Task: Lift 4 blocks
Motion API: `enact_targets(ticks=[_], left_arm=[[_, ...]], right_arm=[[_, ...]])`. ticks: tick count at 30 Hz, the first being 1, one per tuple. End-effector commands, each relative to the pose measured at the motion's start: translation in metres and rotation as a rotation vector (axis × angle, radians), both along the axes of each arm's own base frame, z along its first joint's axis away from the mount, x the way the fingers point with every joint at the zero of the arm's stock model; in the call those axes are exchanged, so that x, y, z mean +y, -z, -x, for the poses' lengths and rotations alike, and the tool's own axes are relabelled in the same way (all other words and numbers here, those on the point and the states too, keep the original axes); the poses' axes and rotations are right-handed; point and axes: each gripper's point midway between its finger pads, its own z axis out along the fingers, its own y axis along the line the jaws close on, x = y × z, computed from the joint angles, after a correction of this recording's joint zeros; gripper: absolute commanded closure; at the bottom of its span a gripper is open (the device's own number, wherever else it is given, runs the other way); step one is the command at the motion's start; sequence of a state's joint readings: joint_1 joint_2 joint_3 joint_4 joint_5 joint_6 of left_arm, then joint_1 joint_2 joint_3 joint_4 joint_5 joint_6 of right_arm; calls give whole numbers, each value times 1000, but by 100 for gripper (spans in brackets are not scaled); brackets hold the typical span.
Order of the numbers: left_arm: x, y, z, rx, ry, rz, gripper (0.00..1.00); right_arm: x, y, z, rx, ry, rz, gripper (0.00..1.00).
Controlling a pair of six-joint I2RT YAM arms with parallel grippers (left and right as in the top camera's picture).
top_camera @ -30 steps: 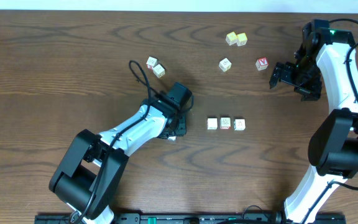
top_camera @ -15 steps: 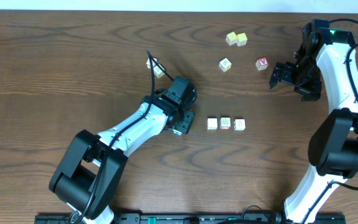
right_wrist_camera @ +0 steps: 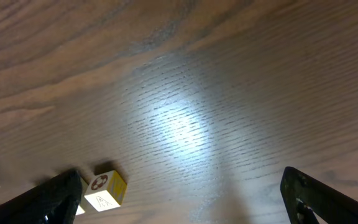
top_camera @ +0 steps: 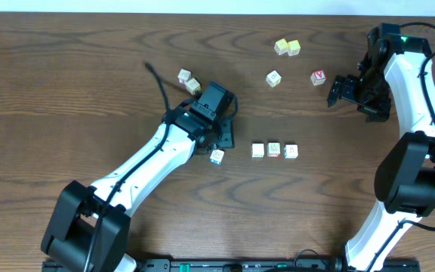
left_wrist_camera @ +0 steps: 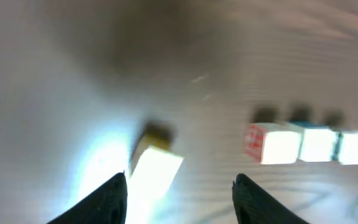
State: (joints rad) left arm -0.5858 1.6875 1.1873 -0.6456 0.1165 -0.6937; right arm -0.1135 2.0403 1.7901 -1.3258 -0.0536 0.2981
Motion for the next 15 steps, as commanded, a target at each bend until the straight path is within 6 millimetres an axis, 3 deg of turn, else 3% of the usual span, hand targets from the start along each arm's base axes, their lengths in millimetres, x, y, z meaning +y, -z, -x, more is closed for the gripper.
enact_targets(ticks=[1,4,5,6,14,15], left_arm=[[22,18,7,98,-421,-43,42],[21,24,12,122,-482,-45,27],[18,24,12,117,-476,-39,17],[15,23,10,107,-471,-28,12],[5,29,11,114,-536,3,12],[6,32,13,124,-568,0,18]], right_arm=[[5,-10,-1,-33,-26,-1,1],[5,-10,-1,-33,-26,-1,1],[5,-10,-1,-33,-26,-1,1],[5,-10,-1,-33,-26,0,1],[5,-10,-2,-36,-26,0,1],[5,-10,-2,-36,-26,0,1]])
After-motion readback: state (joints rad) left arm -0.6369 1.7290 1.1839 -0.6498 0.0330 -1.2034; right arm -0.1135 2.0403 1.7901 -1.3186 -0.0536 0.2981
